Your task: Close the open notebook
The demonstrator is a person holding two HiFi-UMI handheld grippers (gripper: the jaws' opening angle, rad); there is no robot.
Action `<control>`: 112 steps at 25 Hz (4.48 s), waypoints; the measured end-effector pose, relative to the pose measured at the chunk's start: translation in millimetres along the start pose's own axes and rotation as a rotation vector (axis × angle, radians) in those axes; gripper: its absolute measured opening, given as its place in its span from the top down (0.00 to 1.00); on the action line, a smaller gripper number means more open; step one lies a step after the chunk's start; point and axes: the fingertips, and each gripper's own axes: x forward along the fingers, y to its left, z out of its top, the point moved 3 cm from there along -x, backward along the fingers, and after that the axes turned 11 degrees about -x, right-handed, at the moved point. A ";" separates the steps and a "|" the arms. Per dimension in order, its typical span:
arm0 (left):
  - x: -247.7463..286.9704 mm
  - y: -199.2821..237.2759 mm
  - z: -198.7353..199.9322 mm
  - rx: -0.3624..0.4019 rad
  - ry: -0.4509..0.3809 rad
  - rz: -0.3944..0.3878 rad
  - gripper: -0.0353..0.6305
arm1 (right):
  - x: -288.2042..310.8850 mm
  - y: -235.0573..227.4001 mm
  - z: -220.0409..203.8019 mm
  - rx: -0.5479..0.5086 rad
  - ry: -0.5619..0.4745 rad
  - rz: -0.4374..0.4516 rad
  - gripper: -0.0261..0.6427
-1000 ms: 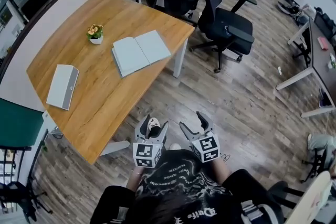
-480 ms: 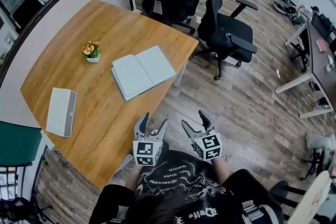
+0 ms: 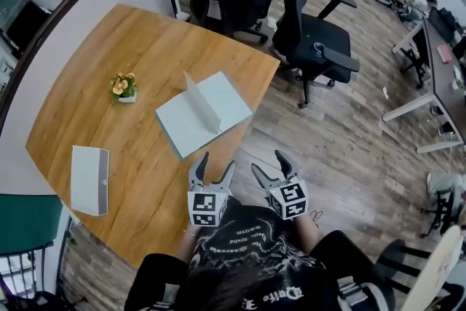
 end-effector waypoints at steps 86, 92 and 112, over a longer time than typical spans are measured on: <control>10.7 70.2 4.6 -0.175 -0.041 0.377 0.48 | 131.5 -60.1 88.3 0.065 -0.032 0.033 0.95; 3.3 73.5 0.4 -0.203 -0.051 0.411 0.49 | 124.5 -47.8 102.8 0.033 -0.084 0.090 0.95; -31.6 83.5 -7.6 -0.257 -0.092 0.469 0.52 | 103.7 22.8 135.3 -0.191 -0.161 0.256 0.95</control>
